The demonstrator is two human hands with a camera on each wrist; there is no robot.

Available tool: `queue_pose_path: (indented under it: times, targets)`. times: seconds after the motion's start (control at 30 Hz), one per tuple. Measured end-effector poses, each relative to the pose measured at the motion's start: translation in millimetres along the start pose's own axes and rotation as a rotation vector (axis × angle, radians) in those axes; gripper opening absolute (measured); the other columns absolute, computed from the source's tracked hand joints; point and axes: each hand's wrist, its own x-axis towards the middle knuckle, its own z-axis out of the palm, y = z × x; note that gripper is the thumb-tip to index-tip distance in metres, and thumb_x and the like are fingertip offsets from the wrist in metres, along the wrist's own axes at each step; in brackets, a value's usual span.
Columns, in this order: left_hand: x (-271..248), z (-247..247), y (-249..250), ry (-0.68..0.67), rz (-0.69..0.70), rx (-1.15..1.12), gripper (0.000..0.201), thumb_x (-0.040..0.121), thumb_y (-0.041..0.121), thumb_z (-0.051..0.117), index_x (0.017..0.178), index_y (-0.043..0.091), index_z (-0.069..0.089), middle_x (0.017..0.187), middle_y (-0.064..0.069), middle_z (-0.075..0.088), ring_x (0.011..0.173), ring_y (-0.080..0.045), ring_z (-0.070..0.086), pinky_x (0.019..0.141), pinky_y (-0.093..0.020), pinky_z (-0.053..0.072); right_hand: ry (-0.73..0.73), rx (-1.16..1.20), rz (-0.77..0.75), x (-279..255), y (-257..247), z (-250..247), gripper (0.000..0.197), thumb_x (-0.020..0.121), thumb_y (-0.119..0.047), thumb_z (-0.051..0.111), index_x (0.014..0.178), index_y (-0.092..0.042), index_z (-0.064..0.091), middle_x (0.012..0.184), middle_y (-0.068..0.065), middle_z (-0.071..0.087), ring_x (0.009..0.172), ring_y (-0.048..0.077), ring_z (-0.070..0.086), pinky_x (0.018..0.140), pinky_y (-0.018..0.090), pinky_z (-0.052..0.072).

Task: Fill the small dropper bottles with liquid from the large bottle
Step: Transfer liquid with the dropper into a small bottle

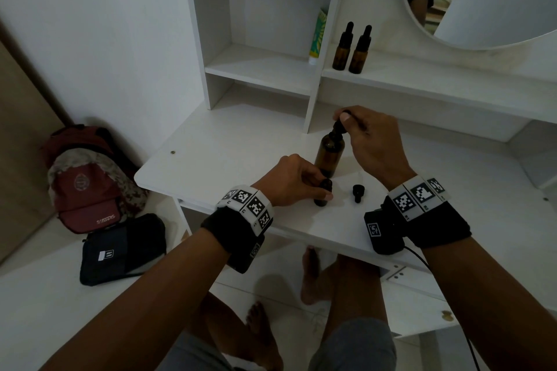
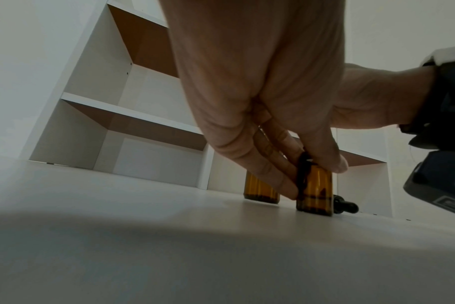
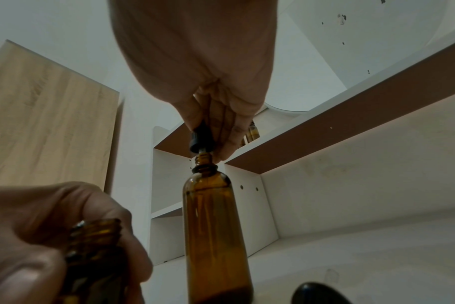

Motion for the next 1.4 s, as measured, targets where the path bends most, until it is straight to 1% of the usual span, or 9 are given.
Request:
queue_pose_path:
  times: [0.13,0.27,0.53,0.7,0.8,1.03,1.17,1.3,1.4]
  targets:
    - [0.1,-0.1,-0.3,-0.016,-0.006,-0.018,0.029,0.077,0.022,0.083,0.103,0.011,0.078,0.097,-0.003,0.078,0.088,-0.010,0.073,0.088,-0.021,0.056,0.019,0.046,0.016,-0.3,-0.2,0.6,0.026,0.100,-0.021,0.048,0.105,-0.007,0.069,0.094,0.008,0.072,0.086,0.017,0.068,0.081,0.026,0.055]
    - [0.2,-0.6,-0.6,-0.011,-0.003,-0.019,0.029,0.077,0.021,0.084,0.103,0.011,0.078,0.096,-0.003,0.078,0.088,-0.009,0.073,0.086,-0.018,0.056,0.012,0.026,-0.005,-1.4,1.7,0.5,0.025,0.100,-0.019,0.049,0.105,-0.008,0.071,0.093,0.006,0.072,0.085,0.016,0.068,0.081,0.025,0.055]
    - [0.3,0.0,-0.9,-0.008,0.005,-0.009,0.030,0.076,0.021,0.084,0.103,0.011,0.078,0.096,-0.004,0.078,0.088,-0.011,0.073,0.086,-0.018,0.056,0.008,0.014,0.001,-0.9,2.7,1.6,0.025,0.100,-0.021,0.049,0.105,-0.009,0.070,0.094,0.008,0.073,0.086,0.018,0.069,0.082,0.031,0.056]
    - [0.8,-0.3,-0.7,-0.005,0.001,0.001,0.029,0.077,0.022,0.083,0.103,0.012,0.078,0.096,-0.003,0.078,0.088,-0.009,0.073,0.083,-0.014,0.055,0.027,0.060,0.023,0.9,2.2,1.6,0.025,0.101,-0.022,0.047,0.107,-0.010,0.068,0.096,0.006,0.072,0.086,0.016,0.068,0.081,0.028,0.056]
    - [0.9,-0.1,-0.8,-0.010,-0.005,-0.005,0.028,0.077,0.021,0.083,0.103,0.012,0.078,0.096,-0.003,0.078,0.087,-0.009,0.073,0.086,-0.017,0.056,0.002,0.041,0.003,-0.4,1.1,0.4,0.024,0.100,-0.019,0.048,0.106,-0.009,0.069,0.096,0.006,0.072,0.088,0.016,0.068,0.082,0.026,0.055]
    - [0.6,0.0,-1.1,-0.011,-0.007,-0.007,0.028,0.077,0.021,0.083,0.103,0.012,0.078,0.096,-0.003,0.078,0.089,-0.011,0.073,0.088,-0.021,0.056,0.002,0.046,-0.002,1.0,1.9,2.5,0.026,0.101,-0.021,0.045,0.103,-0.007,0.067,0.093,0.009,0.071,0.085,0.021,0.068,0.081,0.041,0.056]
    - [0.2,0.1,-0.6,-0.004,-0.002,-0.005,0.029,0.077,0.020,0.083,0.104,0.011,0.078,0.096,-0.004,0.077,0.088,-0.010,0.073,0.086,-0.016,0.055,0.030,0.090,0.005,0.5,-0.1,2.0,0.025,0.101,-0.022,0.046,0.104,-0.010,0.067,0.094,0.006,0.071,0.088,0.018,0.067,0.081,0.033,0.057]
    - [0.1,-0.1,-0.6,-0.007,-0.001,-0.008,0.030,0.076,0.020,0.084,0.104,0.010,0.078,0.097,-0.005,0.077,0.089,-0.012,0.073,0.089,-0.024,0.057,0.025,0.048,-0.023,-0.1,0.4,0.8,0.025,0.101,-0.020,0.047,0.102,-0.008,0.069,0.091,0.005,0.071,0.084,0.015,0.066,0.076,0.019,0.052]
    - [0.3,0.2,-0.7,-0.005,0.005,0.001,0.030,0.076,0.021,0.084,0.104,0.010,0.078,0.097,-0.005,0.077,0.089,-0.012,0.073,0.089,-0.025,0.057,0.032,0.073,-0.009,0.4,0.5,1.6,0.026,0.101,-0.022,0.046,0.104,-0.008,0.068,0.093,0.005,0.071,0.086,0.013,0.066,0.077,0.020,0.053]
